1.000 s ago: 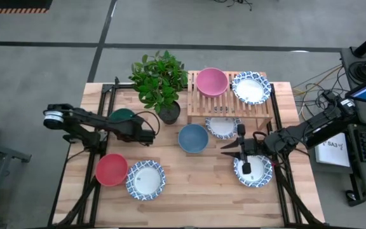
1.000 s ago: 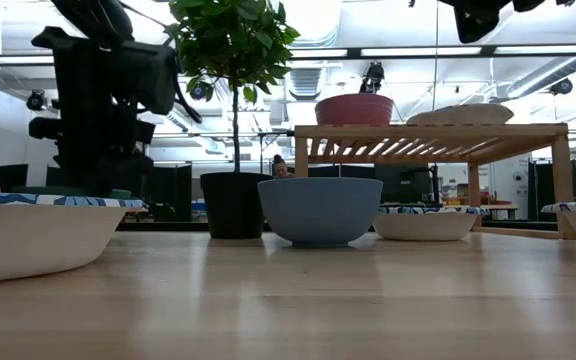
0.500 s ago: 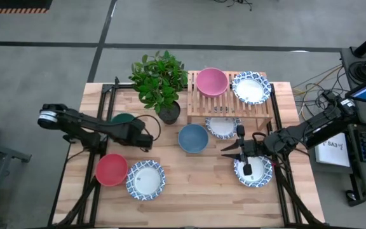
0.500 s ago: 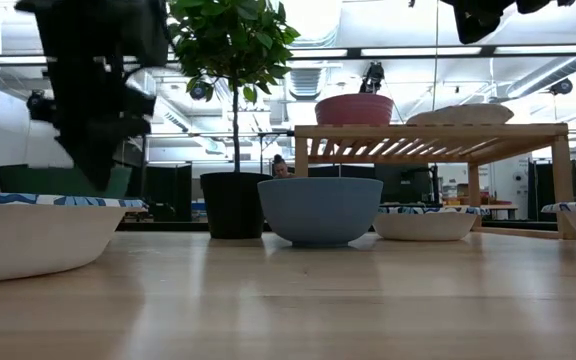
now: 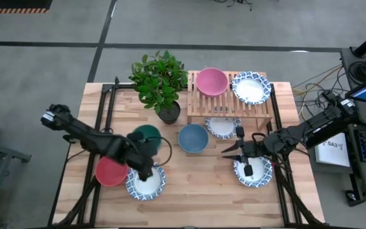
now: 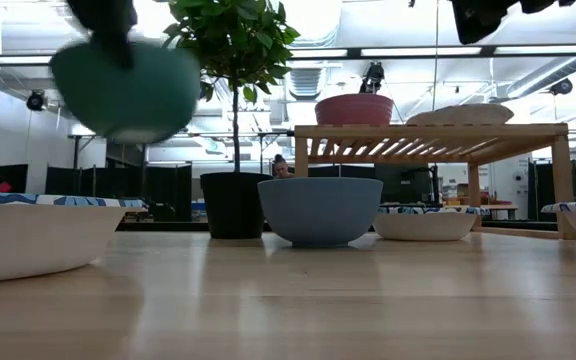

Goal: Place and stack bowls onto a shelf
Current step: Stack the green bowl on top of the pink bowl on the shelf

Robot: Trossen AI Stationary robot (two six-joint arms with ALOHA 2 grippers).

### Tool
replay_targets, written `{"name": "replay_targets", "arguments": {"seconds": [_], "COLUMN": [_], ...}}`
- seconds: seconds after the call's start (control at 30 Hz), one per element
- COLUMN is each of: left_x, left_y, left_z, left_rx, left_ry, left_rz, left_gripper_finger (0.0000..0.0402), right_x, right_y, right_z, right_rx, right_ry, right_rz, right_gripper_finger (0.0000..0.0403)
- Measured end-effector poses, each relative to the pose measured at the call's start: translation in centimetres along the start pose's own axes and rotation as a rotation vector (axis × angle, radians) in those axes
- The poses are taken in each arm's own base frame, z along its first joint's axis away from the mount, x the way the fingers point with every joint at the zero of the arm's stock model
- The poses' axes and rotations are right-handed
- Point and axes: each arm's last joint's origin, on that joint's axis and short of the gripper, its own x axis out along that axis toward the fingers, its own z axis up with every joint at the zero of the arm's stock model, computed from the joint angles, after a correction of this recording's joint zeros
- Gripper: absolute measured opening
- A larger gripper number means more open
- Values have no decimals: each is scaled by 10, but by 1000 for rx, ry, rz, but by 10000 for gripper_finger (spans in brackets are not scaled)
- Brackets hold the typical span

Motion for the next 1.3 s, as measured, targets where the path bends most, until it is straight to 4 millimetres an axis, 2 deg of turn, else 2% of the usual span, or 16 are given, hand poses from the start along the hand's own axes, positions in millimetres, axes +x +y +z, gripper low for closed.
{"name": "replay_targets", "arguments": {"seconds": [0.2,0.4,0.57,0.8,1.0,1.3], "left_x": [-16,-13,-6,-1,-6,-7], "left_y": [-26,-53,-64,-66,-64,-39], "left_z": [37,71,95,130,152,179], "left_rx": [101,268,333,361,411,416], "left_ry": [-171,-252,-255,-274,-310,-334], "left_rz": [48,150,233,255,264,308], "left_gripper_finger": [0,0,0,0,0,0], "right_x": [-3,-11,-17,-23,-28,-35], "right_y": [4,14,16,15,13,11], "right_z": [1,3,0,0,-4,-5], "right_rx": [-22,-105,-138,-174,-174,-163], "right_ry": [-8,-49,-88,-159,-172,-195], "right_rz": [128,244,270,318,316,314], "right_gripper_finger": [68,68,68,68,68,68]}}
